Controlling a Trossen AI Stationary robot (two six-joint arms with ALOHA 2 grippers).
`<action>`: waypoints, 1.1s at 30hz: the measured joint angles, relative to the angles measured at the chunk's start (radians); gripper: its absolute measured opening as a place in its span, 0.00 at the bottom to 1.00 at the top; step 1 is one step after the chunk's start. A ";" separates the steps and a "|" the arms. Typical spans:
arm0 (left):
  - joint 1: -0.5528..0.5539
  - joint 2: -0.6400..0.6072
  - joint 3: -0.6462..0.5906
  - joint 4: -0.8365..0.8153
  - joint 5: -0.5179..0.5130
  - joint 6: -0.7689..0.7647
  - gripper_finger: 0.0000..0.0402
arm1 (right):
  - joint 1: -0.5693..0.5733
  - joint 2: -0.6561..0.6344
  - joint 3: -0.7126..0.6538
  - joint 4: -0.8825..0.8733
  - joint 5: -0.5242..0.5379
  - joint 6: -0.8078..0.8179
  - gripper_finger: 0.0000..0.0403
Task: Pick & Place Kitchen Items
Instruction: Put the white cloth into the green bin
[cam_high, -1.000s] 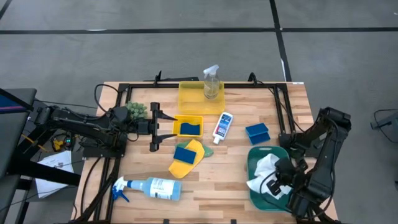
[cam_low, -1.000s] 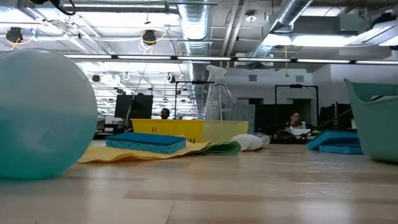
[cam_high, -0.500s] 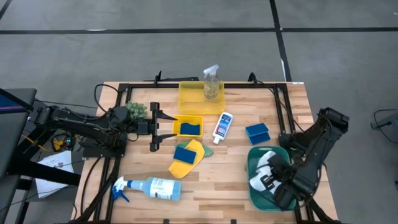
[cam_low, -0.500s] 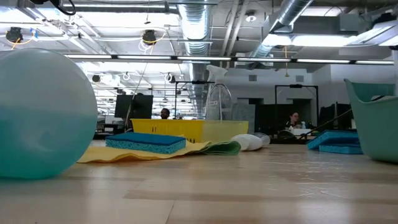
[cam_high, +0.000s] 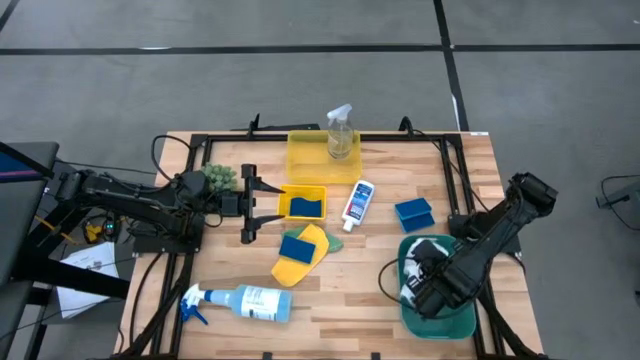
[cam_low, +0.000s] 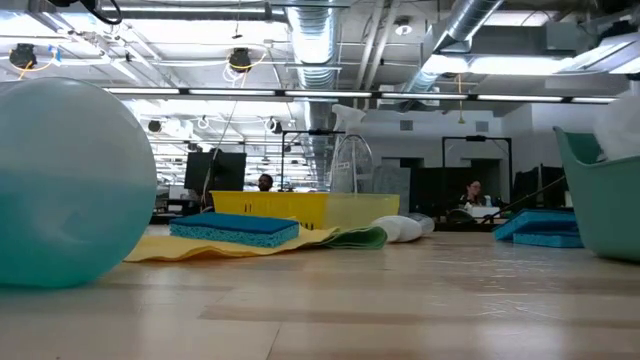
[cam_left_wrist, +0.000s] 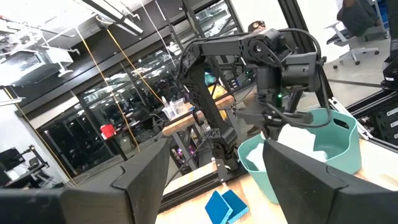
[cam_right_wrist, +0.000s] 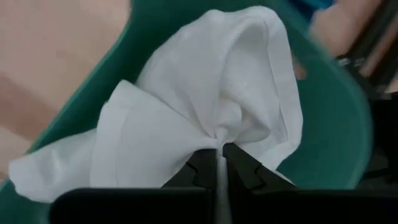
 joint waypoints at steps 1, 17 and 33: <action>0.000 0.000 0.000 0.000 0.000 0.000 0.63 | 0.000 0.001 -0.004 0.012 -0.007 -0.013 0.01; 0.000 0.000 0.000 0.000 0.000 0.000 0.63 | 0.009 0.050 -0.012 0.107 -0.054 -0.163 0.01; 0.000 0.000 0.000 0.000 0.000 0.000 0.63 | -0.006 0.079 -0.012 0.084 -0.071 -0.260 0.11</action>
